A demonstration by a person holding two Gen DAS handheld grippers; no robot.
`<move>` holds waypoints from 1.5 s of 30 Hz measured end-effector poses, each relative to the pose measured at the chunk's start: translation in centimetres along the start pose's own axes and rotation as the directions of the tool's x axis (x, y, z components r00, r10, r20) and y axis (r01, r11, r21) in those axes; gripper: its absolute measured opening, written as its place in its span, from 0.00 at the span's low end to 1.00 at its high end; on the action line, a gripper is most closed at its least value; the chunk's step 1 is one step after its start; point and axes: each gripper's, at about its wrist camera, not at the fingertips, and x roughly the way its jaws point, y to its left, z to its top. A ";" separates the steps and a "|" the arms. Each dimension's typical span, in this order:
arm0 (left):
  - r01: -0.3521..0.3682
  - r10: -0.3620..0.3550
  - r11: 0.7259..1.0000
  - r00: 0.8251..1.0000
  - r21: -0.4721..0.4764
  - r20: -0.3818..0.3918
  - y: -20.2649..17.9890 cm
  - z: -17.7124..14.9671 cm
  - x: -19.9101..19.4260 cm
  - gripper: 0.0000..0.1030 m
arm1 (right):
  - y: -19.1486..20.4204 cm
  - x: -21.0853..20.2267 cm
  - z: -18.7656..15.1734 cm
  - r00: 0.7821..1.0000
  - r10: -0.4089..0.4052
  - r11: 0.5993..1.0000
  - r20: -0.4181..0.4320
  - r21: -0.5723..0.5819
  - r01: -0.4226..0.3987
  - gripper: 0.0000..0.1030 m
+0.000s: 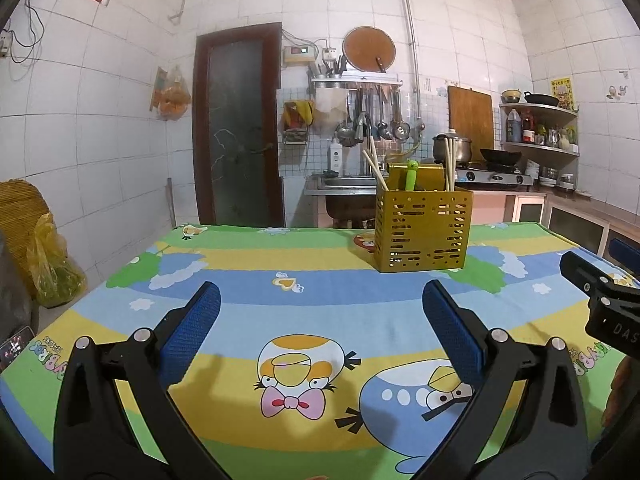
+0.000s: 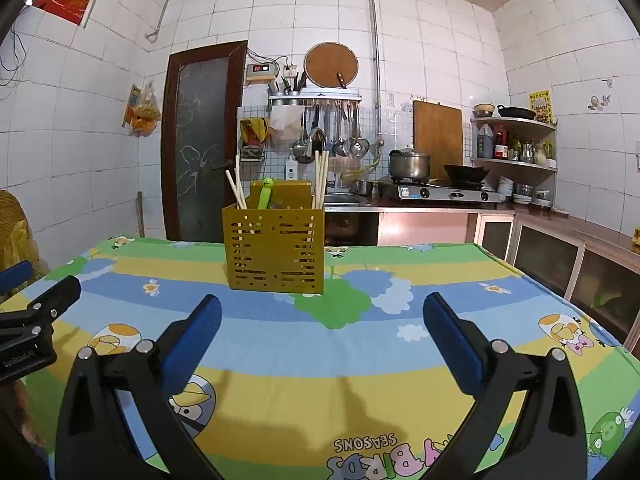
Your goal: Organize utensils
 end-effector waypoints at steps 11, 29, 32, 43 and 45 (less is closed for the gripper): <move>0.002 -0.002 1.000 1.000 0.010 0.018 -0.3 -0.1 -0.5 0.95 | 0.5 -0.4 0.1 1.000 0.000 1.000 0.022 -0.023 0.000 0.96; 0.016 -0.016 1.000 1.000 0.006 0.015 0.0 0.1 -0.6 0.95 | 0.5 -0.3 0.3 1.000 -0.005 1.000 0.015 -0.025 0.006 0.96; 0.018 -0.018 1.000 1.000 0.004 0.012 0.0 0.1 -0.5 0.95 | 0.6 -0.3 0.3 1.000 -0.006 1.000 0.016 -0.027 0.007 0.96; 0.018 -0.018 1.000 1.000 -0.001 0.012 0.1 0.2 -0.5 0.95 | 0.5 -0.3 0.3 1.000 -0.009 1.000 0.015 -0.030 0.009 0.96; 0.018 -0.018 1.000 1.000 -0.002 0.013 0.1 0.1 -0.5 0.95 | 0.4 -0.3 0.3 1.000 -0.010 0.999 0.014 -0.031 0.011 0.96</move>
